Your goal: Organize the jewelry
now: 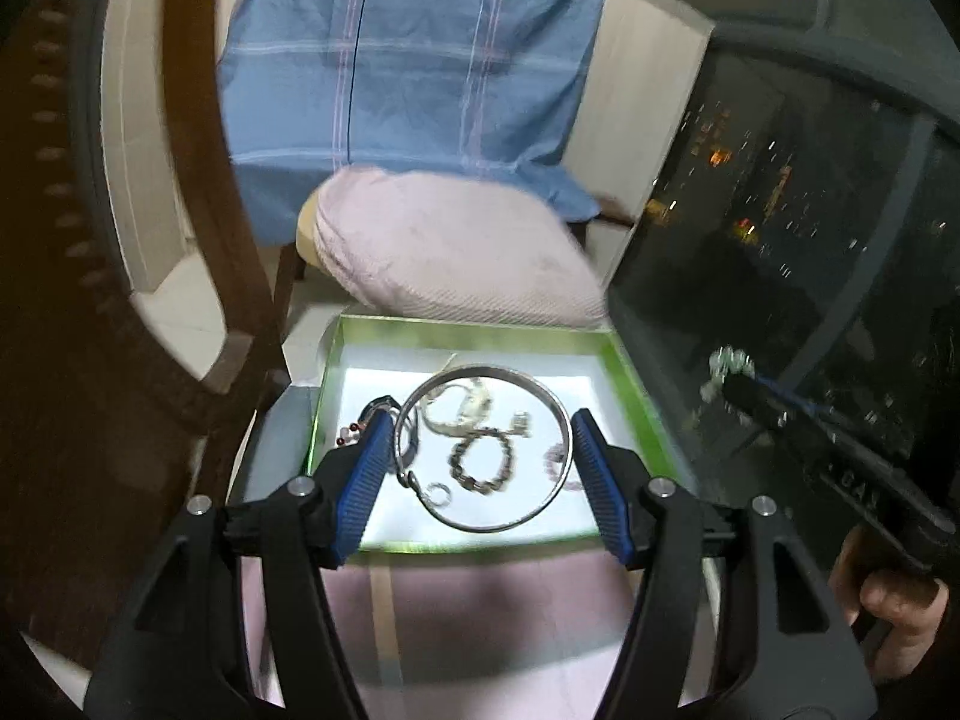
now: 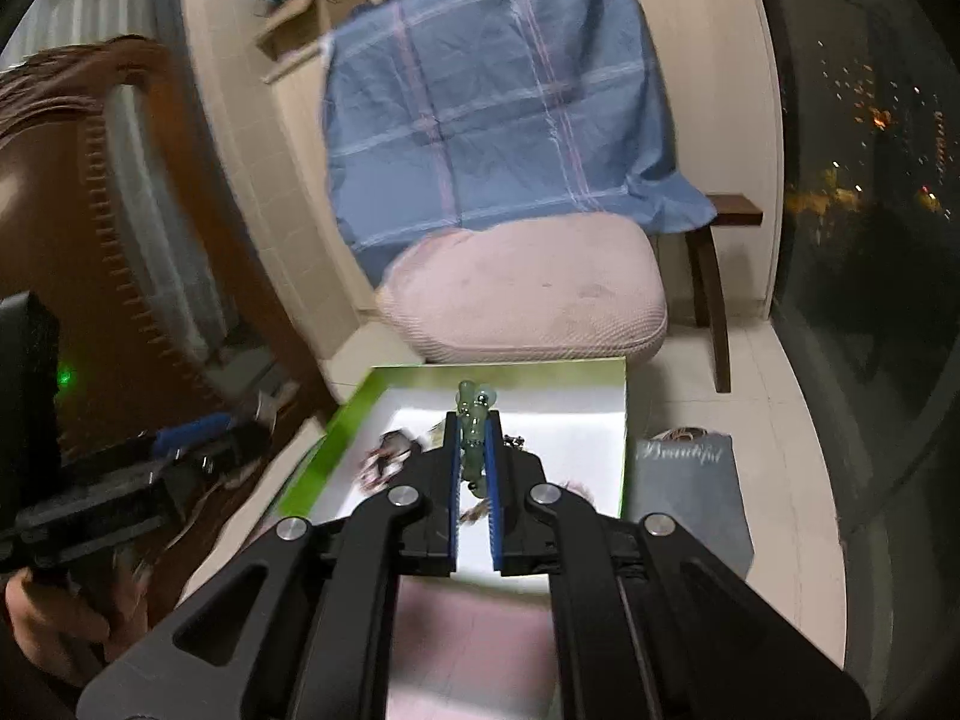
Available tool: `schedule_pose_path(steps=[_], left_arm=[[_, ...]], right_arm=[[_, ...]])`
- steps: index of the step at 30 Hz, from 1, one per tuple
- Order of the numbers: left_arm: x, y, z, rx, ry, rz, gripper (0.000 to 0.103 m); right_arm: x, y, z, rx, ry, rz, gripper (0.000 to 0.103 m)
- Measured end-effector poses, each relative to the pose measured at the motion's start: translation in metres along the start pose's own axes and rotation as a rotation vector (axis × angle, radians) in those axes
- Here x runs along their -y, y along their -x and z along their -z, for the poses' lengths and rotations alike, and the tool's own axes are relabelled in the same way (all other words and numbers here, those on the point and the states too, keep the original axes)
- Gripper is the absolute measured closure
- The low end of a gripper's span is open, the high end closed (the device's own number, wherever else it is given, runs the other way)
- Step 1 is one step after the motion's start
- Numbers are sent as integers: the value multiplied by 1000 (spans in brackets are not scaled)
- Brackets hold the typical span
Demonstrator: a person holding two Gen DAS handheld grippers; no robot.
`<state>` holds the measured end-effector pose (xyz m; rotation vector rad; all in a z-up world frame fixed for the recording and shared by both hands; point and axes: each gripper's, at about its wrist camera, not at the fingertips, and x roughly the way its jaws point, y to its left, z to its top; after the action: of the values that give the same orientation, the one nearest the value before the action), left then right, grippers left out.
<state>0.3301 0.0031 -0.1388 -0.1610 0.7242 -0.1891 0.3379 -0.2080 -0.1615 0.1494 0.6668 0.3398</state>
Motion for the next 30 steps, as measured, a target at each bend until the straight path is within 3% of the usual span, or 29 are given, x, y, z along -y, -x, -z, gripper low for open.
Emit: schedule_pose_path(steps=[7,9,11,13,15,20,25,30], left_arm=[[-25,-83,7,-137,32,-76,42],[-29,-94,12,-166,23,-84,39],[-30,-95,18,-182,12,-72,25],[-32,-81,23,-148,10,-62,16],[-31,-54,27,-105,1,-54,4],[-23,25,46,9,-47,-58,4],[-12,86,80,38,-85,-113,4],[-4,117,111,113,-104,-137,4]], right_arm=[[29,-82,2,-119,-45,99,94],[32,-86,7,-122,-67,106,82],[33,-82,12,-109,-87,114,40],[34,-69,15,-77,-99,143,27],[31,-49,18,-45,-105,147,20],[4,28,37,25,-56,170,4],[-29,95,71,63,19,195,4],[-41,135,94,54,-21,194,3]])
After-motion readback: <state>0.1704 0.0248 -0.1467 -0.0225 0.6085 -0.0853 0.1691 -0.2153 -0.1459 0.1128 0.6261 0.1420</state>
